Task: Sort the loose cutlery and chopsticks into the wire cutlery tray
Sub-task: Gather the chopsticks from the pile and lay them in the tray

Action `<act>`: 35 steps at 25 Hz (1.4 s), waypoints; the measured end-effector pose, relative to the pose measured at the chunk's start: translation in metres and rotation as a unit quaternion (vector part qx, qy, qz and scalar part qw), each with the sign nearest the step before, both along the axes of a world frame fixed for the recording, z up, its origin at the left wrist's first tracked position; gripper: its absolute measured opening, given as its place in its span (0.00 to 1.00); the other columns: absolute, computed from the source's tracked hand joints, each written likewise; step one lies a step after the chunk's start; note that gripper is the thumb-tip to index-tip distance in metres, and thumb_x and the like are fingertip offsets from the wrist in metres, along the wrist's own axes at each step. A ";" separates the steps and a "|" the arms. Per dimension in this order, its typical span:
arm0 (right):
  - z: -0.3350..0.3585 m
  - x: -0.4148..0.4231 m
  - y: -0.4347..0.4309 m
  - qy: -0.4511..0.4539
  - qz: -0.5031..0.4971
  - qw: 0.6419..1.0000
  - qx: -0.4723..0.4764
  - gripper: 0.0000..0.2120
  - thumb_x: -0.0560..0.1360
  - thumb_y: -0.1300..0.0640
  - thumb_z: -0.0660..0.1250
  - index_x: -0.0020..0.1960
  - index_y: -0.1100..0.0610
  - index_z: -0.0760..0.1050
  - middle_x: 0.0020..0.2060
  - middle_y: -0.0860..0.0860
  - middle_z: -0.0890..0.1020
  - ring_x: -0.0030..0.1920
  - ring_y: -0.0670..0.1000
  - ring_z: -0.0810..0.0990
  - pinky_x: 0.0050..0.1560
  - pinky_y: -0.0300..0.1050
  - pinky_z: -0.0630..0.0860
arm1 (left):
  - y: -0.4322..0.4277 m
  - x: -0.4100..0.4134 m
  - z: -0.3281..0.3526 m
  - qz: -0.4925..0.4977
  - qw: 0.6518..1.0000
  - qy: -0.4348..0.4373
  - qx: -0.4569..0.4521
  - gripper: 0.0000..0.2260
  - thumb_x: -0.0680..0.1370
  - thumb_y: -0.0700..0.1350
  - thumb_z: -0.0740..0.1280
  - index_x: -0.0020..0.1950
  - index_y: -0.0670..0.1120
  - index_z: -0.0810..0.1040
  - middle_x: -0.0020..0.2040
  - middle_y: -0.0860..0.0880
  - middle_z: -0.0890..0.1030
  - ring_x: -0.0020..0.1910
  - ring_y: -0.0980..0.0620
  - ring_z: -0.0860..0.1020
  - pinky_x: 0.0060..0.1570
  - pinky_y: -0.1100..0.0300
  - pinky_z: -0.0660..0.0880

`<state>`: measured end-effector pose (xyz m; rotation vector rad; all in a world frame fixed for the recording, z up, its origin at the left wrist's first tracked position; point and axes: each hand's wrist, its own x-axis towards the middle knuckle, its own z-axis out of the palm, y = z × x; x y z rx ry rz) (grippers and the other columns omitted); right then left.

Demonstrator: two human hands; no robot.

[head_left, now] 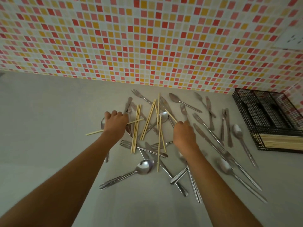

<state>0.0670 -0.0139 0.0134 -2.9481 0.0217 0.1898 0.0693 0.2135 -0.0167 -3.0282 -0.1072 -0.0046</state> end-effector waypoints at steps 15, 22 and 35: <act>-0.030 0.026 0.040 0.068 -0.084 0.975 0.193 0.09 0.78 0.60 0.60 0.50 0.63 0.77 0.46 0.58 0.82 0.47 0.56 0.82 0.39 0.43 0.75 | -0.017 0.016 -0.009 -0.031 0.997 -0.008 0.065 0.12 0.78 0.41 0.60 0.60 0.42 0.73 0.60 0.43 0.71 0.55 0.46 0.69 0.53 0.53 0.66; -0.006 0.038 0.031 -0.015 -0.080 0.973 0.215 0.16 0.81 0.55 0.52 0.59 0.64 0.70 0.53 0.63 0.79 0.53 0.63 0.79 0.51 0.52 0.75 | -0.027 0.027 0.006 -0.027 0.997 -0.007 0.072 0.12 0.80 0.41 0.54 0.59 0.40 0.72 0.61 0.40 0.73 0.54 0.45 0.71 0.54 0.52 0.65; -0.024 0.046 0.052 0.027 -0.080 0.980 0.182 0.13 0.80 0.65 0.51 0.59 0.63 0.70 0.53 0.59 0.81 0.54 0.59 0.79 0.43 0.46 0.70 | -0.049 0.042 0.008 0.158 0.960 0.057 -0.225 0.27 0.80 0.54 0.58 0.71 0.36 0.63 0.64 0.38 0.73 0.56 0.43 0.77 0.50 0.55 0.73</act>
